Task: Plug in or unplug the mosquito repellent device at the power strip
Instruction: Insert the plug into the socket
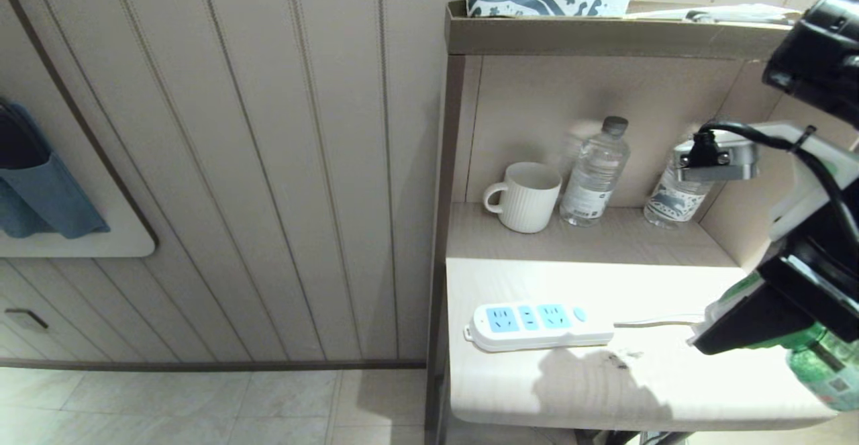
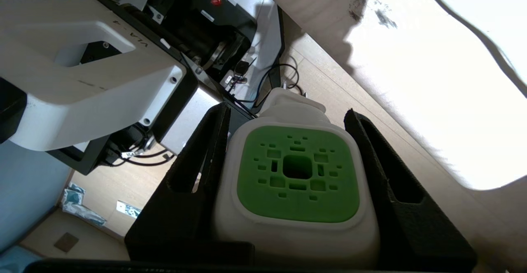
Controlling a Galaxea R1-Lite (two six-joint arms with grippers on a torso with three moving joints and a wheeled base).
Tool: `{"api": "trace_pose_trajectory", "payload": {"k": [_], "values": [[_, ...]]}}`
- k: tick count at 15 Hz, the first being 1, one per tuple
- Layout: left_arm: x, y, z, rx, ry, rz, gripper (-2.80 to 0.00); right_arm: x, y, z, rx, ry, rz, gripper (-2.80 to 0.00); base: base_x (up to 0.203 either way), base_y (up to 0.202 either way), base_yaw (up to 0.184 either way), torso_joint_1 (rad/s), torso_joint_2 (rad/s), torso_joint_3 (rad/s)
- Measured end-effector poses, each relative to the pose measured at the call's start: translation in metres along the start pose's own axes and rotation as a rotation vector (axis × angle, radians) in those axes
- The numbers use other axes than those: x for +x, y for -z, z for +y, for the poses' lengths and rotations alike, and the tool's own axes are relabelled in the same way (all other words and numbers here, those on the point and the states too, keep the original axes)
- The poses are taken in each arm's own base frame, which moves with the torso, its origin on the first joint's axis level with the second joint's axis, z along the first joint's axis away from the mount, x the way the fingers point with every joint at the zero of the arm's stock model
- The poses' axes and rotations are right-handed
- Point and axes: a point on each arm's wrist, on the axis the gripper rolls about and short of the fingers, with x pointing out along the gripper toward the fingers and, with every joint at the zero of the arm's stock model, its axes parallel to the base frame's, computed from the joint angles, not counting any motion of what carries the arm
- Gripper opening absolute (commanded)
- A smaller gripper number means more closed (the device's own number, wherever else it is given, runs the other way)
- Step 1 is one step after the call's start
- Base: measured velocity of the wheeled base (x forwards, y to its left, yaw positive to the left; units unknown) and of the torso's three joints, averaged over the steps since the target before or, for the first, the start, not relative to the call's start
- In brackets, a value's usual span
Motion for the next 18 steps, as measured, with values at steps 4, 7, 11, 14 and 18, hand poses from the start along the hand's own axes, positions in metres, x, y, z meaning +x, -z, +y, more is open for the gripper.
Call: {"api": "trace_pose_trajectory", "payload": {"k": [4, 7, 11, 14, 18], "values": [[0.000, 0.000, 0.000, 0.000, 0.000, 0.000, -2.80, 0.001, -0.001, 0.000, 0.000, -0.001, 0.003, -2.80, 0.000, 0.000, 0.000, 0.230, -0.51, -0.282], [0.000, 0.000, 0.000, 0.000, 0.000, 0.000, -2.80, 0.007, -0.004, -0.001, 0.003, 0.002, 0.024, -2.80, 0.000, 0.000, 0.000, 0.242, -0.54, -0.295], [0.000, 0.000, 0.000, 0.000, 0.000, 0.000, -2.80, 0.016, -0.012, -0.004, 0.008, 0.003, 0.054, -2.80, 0.000, 0.000, 0.000, 0.264, -0.57, -0.303], [0.000, 0.000, 0.000, 0.001, 0.000, 0.000, -2.80, 0.022, -0.016, -0.004, 0.007, 0.000, 0.072, -2.80, 0.000, 0.000, 0.000, 0.254, -0.55, -0.283], [0.000, 0.000, 0.000, 0.001, 0.000, 0.000, -2.80, 0.039, -0.022, -0.003, -0.002, -0.016, 0.135, -2.80, 0.000, 0.000, 0.000, 0.044, -0.09, -0.045]]}}
